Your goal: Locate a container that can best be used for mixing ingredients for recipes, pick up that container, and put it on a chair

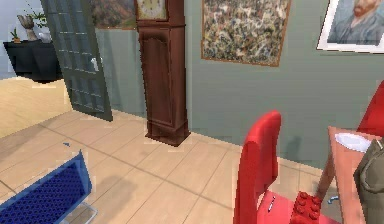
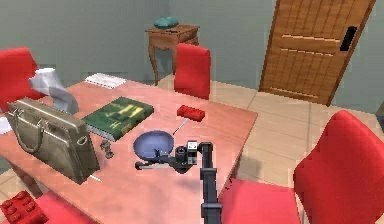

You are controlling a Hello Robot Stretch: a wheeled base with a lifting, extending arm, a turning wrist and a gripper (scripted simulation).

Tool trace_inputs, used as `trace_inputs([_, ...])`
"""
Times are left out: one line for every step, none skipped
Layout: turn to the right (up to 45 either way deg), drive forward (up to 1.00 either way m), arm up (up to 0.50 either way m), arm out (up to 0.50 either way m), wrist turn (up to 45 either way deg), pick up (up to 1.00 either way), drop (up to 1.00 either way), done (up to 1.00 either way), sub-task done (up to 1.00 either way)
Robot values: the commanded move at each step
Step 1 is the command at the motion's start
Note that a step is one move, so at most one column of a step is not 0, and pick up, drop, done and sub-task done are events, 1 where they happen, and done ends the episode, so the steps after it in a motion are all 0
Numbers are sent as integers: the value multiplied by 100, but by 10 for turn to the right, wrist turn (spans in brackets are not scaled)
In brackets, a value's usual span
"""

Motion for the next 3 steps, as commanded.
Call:
trace_inputs([0, 0, 10, 0, 0, 0, 0, 0, 0])
trace_inputs([0, 0, 22, 0, 0, 0, 0, 0, 0])
trace_inputs([0, 0, 0, 0, -450, 0, 0, 0, 0])
